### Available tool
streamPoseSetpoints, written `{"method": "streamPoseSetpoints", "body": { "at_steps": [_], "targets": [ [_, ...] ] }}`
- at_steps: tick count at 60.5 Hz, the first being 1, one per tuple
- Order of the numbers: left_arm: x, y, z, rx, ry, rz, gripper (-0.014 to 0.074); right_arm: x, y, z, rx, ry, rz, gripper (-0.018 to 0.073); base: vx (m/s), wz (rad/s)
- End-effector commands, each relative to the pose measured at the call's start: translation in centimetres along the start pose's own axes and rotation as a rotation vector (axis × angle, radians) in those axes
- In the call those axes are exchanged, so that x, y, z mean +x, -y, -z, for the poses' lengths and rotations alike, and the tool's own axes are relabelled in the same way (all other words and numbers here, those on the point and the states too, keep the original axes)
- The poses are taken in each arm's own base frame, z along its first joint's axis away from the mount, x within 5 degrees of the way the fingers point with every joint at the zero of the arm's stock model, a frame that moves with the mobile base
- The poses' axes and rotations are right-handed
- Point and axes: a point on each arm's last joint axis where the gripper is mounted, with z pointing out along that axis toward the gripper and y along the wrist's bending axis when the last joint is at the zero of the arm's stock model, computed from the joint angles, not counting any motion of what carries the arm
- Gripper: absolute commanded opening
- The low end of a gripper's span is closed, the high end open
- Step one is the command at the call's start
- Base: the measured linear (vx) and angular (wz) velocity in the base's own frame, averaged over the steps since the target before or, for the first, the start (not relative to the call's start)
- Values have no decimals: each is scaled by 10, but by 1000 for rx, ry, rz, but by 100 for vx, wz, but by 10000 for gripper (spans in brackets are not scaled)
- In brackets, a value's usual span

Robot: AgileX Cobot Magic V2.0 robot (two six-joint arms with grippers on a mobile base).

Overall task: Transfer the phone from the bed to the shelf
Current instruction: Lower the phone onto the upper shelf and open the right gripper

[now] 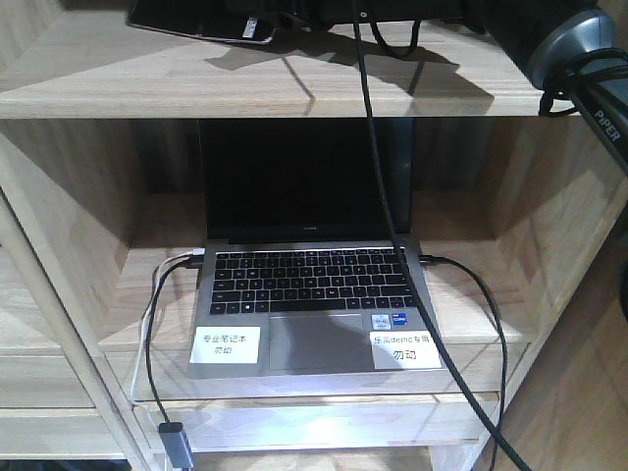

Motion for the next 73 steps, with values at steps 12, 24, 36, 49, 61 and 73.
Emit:
{"method": "streamPoseSetpoints", "body": {
  "at_steps": [12,24,36,49,61,73],
  "targets": [
    [-15,-1,2,-2,99,10,1,-34,-10,25,89,107,59,732,0,0],
    [-15,-1,2,-2,99,10,1,-35,-12,27,105,93,78,711,0,0],
    [-15,-1,2,-2,99,10,1,-46,-23,39,96,108,101,645,0,0],
    [-15,-1,2,-2,99,10,1,-60,-39,59,102,109,94,477,0,0],
    [-15,-1,2,-2,99,10,1,-70,-50,76,138,95,87,120,0,0],
    [-15,-1,2,-2,99,10,1,-81,-63,95,166,104,69,-3,0,0]
  ]
}}
